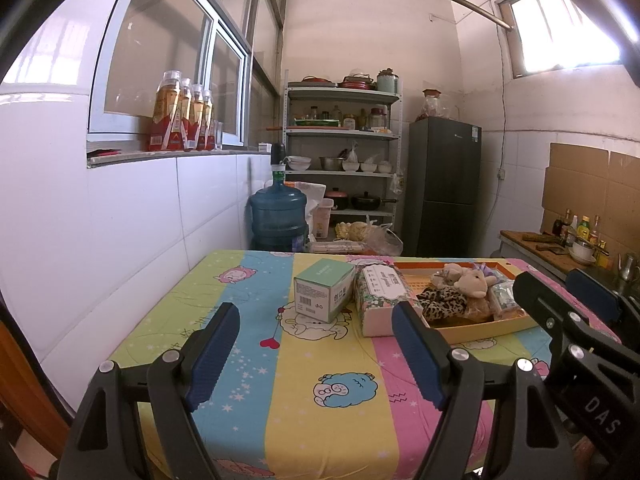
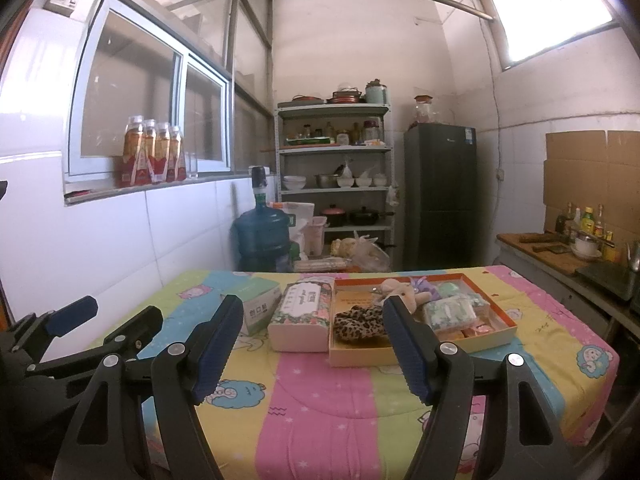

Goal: Organize soft objects

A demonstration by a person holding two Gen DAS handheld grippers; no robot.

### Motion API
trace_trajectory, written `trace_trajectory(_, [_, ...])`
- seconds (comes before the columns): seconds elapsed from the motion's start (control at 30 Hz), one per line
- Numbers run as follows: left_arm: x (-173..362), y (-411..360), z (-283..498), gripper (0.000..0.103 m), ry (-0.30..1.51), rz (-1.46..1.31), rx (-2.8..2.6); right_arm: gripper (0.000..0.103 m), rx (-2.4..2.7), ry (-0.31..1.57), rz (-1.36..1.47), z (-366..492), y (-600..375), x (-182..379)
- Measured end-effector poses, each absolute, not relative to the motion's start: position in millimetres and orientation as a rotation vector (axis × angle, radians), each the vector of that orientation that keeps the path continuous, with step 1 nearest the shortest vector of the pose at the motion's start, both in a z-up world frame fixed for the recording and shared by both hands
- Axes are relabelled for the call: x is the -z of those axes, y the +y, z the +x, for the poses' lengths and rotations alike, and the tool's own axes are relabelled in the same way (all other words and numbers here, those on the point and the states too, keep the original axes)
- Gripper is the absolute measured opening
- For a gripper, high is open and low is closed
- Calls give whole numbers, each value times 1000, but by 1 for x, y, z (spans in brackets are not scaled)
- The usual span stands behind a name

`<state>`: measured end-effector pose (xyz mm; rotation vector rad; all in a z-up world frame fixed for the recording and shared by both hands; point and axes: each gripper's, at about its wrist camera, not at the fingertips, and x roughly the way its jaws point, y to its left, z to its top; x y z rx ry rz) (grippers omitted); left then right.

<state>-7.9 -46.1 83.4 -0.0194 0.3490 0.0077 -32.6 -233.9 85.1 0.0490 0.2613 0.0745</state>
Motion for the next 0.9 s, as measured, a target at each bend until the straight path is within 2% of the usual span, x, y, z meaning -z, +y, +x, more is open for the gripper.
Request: trace_trajectory(0.9, [-75, -52, -11, 78, 368, -19, -22, 74, -81, 267, 54, -31, -231, -86])
